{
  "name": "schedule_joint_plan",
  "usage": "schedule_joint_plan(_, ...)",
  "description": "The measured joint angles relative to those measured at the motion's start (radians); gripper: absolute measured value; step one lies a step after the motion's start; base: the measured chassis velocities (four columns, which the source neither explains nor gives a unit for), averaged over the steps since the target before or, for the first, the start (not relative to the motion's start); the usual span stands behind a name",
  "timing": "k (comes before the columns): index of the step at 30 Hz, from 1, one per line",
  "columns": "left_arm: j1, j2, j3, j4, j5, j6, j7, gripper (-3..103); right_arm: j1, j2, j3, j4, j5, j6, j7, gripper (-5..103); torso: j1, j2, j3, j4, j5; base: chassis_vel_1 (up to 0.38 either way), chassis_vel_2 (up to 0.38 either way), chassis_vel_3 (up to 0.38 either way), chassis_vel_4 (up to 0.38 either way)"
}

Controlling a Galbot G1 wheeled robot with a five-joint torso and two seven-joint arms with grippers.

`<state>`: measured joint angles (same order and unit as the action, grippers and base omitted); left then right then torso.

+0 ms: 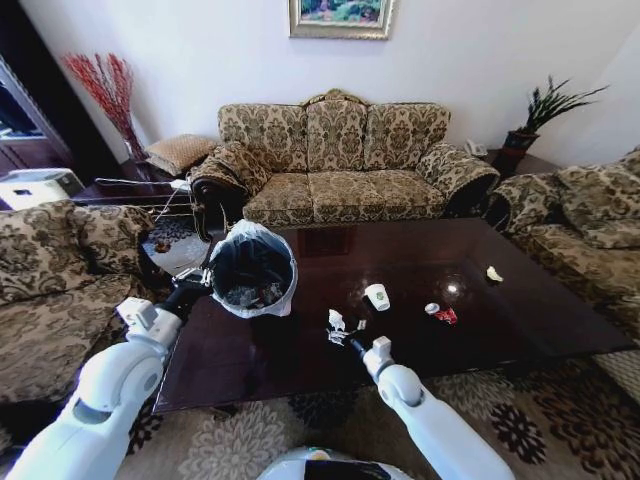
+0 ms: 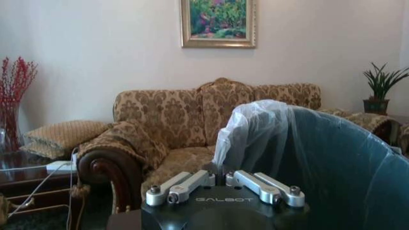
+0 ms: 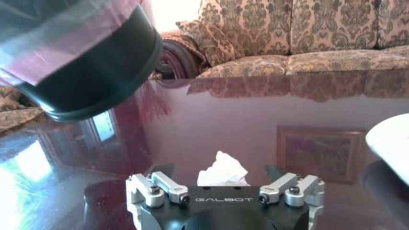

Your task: Move to the front of the table and place the trash on the table into the trash bin.

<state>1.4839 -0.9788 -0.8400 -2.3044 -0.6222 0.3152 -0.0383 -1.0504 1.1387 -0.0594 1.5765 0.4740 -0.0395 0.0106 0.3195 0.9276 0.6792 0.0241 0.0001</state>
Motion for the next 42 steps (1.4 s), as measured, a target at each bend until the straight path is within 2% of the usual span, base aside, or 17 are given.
schedule_joint_plan(2,0.0,-0.001,0.0,0.0,0.001,0.0,0.0,3,0.007,0.002,-0.005,-0.008,0.002,-0.001,0.007,90,0.0,0.0,0.0,0.0001,0.0,0.0,0.0,0.0,0.0)
schedule_joint_plan(5,-0.001,-0.011,0.004,0.0,0.006,0.0,-0.001,3,0.013,0.0,-0.008,-0.025,-0.003,-0.008,0.022,73,0.0,0.0,0.0,-0.0001,-0.0001,0.0,0.0,0.0,0.0)
schedule_joint_plan(6,-0.001,-0.011,0.004,0.0,0.006,0.0,-0.001,3,0.013,0.0,-0.008,-0.025,-0.003,-0.008,0.022,73,0.0,0.0,0.0,-0.0001,-0.0001,0.0,0.0,0.0,0.0)
schedule_joint_plan(9,-0.001,-0.014,0.007,0.0,0.006,0.0,-0.001,3,0.01,-0.002,-0.003,-0.029,-0.011,-0.005,0.023,62,0.0,0.0,0.0,-0.0003,-0.0001,0.0,0.0,0.0,0.0)
schedule_joint_plan(11,-0.006,-0.015,0.009,0.001,0.007,0.0,-0.001,3,0.008,-0.001,0.0,-0.035,-0.014,-0.002,0.022,51,0.0,0.0,0.0,-0.0003,-0.0001,0.0,0.0,0.0,0.0)
schedule_joint_plan(13,-0.009,-0.015,0.009,0.002,0.007,0.0,-0.001,3,0.008,0.001,0.0,-0.036,-0.014,-0.002,0.022,51,0.0,0.0,0.0,-0.0002,-0.0001,0.0,0.0,0.0,0.0)
schedule_joint_plan(14,-0.012,-0.014,0.01,0.002,0.007,0.001,-0.001,3,0.01,0.005,-0.001,-0.039,-0.014,-0.002,0.022,41,0.0,0.0,0.0,-0.0002,-0.0001,0.0,0.0,0.0,0.0)
schedule_joint_plan(17,-0.013,-0.012,0.01,0.002,0.007,0.001,-0.001,3,0.016,0.011,-0.005,-0.048,-0.013,-0.002,0.022,36,0.0,0.0,0.0,-0.0002,-0.0001,0.0,0.0,0.0,0.0)
schedule_joint_plan(20,-0.012,-0.012,0.008,0.002,0.006,0.001,-0.001,3,0.023,0.023,-0.006,-0.062,-0.013,-0.001,0.023,19,0.0,0.0,0.0,-0.0001,0.0,0.0,0.0,0.0,0.0)
schedule_joint_plan(21,-0.012,-0.012,0.008,0.002,0.006,0.001,-0.001,3,0.023,0.023,-0.006,-0.062,-0.013,-0.001,0.023,19,0.0,0.0,0.0,-0.0001,0.0,0.0,0.0,0.0,0.0)
schedule_joint_plan(25,-0.008,-0.01,0.004,0.001,0.005,0.001,0.0,3,0.037,0.025,0.018,-0.027,0.005,-0.002,0.062,2,0.0,0.0,0.0,-0.0002,0.0,0.0,0.0,0.0,0.0)
schedule_joint_plan(30,-0.005,-0.007,0.002,-0.005,0.004,0.001,0.0,3,0.097,-0.016,0.033,0.113,0.048,-0.029,0.124,0,0.0,0.0,0.0,-0.0003,0.0,0.0,0.0,0.0,0.0)
schedule_joint_plan(33,-0.002,-0.008,0.008,-0.006,0.008,0.001,0.002,3,0.249,-0.095,0.001,0.309,0.147,-0.09,0.146,0,0.0,0.0,0.0,-0.0002,0.0001,0.0,0.0,0.0,0.0)
schedule_joint_plan(34,-0.002,-0.008,0.008,-0.006,0.008,0.001,0.002,3,0.249,-0.095,0.001,0.309,0.147,-0.09,0.146,0,0.0,0.0,0.0,-0.0002,0.0001,0.0,0.0,0.0,0.0)
schedule_joint_plan(37,0.001,-0.012,0.02,-0.007,0.017,0.001,0.004,3,0.499,-0.163,-0.123,0.454,0.319,-0.135,0.149,0,0.0,0.0,0.0,0.0002,-0.0001,0.0,0.0,0.0,0.0)
schedule_joint_plan(38,0.001,-0.012,0.02,-0.007,0.017,0.001,0.004,3,0.499,-0.163,-0.123,0.454,0.319,-0.135,0.149,0,0.0,0.0,0.0,0.0002,-0.0001,0.0,0.0,0.0,0.0)
schedule_joint_plan(42,0.005,-0.012,0.022,-0.01,0.019,0.001,0.004,3,0.739,-0.169,-0.294,0.539,0.541,-0.208,0.185,0,0.0,0.0,0.0,0.0003,-0.0003,0.0,0.0,0.0,0.0)
